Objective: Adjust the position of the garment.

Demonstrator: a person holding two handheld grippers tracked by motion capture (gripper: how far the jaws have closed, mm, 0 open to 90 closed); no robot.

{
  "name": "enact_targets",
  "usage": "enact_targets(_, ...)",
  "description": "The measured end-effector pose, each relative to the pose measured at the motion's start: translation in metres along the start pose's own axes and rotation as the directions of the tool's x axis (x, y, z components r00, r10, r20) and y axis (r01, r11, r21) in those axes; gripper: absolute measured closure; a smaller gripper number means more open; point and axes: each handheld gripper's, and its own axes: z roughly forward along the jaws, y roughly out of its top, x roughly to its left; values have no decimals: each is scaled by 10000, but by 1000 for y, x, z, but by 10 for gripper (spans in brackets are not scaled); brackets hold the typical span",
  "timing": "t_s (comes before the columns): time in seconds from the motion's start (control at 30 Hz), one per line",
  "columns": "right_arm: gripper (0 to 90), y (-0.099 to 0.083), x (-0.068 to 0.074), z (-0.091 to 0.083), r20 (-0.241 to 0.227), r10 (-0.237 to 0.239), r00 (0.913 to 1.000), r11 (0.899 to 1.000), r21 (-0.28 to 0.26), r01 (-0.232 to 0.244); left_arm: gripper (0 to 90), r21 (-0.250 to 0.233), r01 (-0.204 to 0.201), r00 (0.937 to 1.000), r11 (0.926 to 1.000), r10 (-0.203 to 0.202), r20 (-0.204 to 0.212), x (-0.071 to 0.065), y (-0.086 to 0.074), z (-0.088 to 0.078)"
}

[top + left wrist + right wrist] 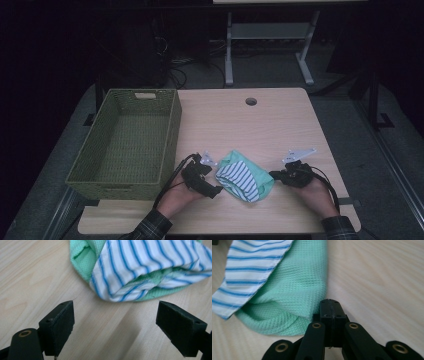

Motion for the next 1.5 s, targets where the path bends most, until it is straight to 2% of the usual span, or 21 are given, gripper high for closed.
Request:
enact_targets(0.13, 898, 0, 12, 0, -222, 2, 9998, 10000, 18, -2, 146, -40, 30, 10000, 10000, -31, -31, 0, 0, 0)
enact_targets(0.47, 898, 2, 39, 9, -658, -557, 9963, 9984, 35, 560, 146, -128, -117, 9999, 9998, 116, -90, 0, 2, -4)
enact_targets(0.57, 898, 4, 44, 11, -633, -690, 9956, 9974, 138, 700, 146, -136, -120, 9999, 9998, 119, -99, 0, 2, -5)
enact_targets(0.73, 875, 3, 35, 5, -354, -448, 9984, 9990, -1, 448, 147, -283, -288, 9996, 9992, 288, -15, -1, 5, -11)
enact_targets(0.93, 707, 0, 20, -1, 44, 131, 9999, 9998, -140, -130, 147, -285, -589, 9978, 9979, 597, 281, -3, 9, -10)
enact_targets(1.07, 551, -2, 12, -2, 525, 364, 9980, 9990, -278, -350, 147, -370, -792, 9953, 9962, 811, 526, -5, 12, -10)
enact_targets(1.23, 383, -4, 2, -1, 1394, 677, 9879, 9973, -367, -632, 146, -310, -1239, 9886, 9918, 1261, 821, -8, 16, -5)
enact_targets(1.3, 342, -6, -5, 0, 1715, 760, 9823, 9966, -441, -694, 146, -254, -1397, 9865, 9899, 1414, 825, -9, 17, -1)
enact_targets(1.37, 314, -6, -8, -1, 1930, 1042, 9757, 9941, -508, -961, 145, -207, -1503, 9852, 9884, 1515, 807, -10, 17, 4)
enact_targets(1.4, 293, -7, -10, -1, 2060, 1065, 9727, 9937, -565, -969, 145, -24, -1698, 9821, 9855, 1694, 829, -9, 18, 6)
enact_targets(1.47, 272, -8, -13, -1, 2251, 1122, 9678, 9932, -570, -1019, 145, 76, -1708, 9818, 9853, 1695, 852, -10, 17, 11)
enact_targets(1.5, 263, -9, -14, -1, 2327, 1153, 9657, 9929, -553, -1052, 145, 258, -1842, 9795, 9825, 1814, 879, -9, 17, 13)
